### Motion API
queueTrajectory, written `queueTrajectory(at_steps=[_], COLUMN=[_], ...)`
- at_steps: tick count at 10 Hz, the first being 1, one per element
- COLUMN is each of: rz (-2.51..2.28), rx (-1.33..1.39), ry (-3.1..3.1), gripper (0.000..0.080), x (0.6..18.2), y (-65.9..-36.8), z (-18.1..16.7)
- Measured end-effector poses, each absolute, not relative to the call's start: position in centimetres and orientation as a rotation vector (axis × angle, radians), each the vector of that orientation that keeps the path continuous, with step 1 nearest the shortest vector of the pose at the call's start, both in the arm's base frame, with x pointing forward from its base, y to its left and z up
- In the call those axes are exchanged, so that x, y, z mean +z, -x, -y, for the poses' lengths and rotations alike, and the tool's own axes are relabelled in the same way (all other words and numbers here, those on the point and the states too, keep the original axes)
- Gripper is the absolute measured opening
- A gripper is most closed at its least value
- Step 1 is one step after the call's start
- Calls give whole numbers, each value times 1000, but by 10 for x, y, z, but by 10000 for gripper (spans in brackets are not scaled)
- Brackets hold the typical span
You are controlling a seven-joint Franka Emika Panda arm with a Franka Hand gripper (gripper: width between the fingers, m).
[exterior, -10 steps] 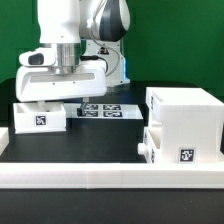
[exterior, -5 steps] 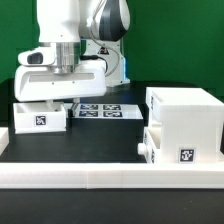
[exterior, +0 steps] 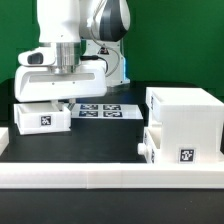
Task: Assemble drawer
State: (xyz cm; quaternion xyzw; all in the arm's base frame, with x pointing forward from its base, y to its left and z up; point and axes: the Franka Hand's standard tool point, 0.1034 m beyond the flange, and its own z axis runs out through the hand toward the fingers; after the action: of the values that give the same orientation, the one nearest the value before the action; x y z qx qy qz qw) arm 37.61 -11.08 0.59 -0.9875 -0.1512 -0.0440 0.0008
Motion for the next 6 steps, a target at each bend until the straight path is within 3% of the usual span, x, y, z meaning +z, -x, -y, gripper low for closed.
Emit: queueTrajectory(at_steps=[1,6], rz=[481,621], rx=[-127,-99], ry=[3094,3047], gripper=[41,41], x=[8,57], y=[-378,-432], z=[107,64])
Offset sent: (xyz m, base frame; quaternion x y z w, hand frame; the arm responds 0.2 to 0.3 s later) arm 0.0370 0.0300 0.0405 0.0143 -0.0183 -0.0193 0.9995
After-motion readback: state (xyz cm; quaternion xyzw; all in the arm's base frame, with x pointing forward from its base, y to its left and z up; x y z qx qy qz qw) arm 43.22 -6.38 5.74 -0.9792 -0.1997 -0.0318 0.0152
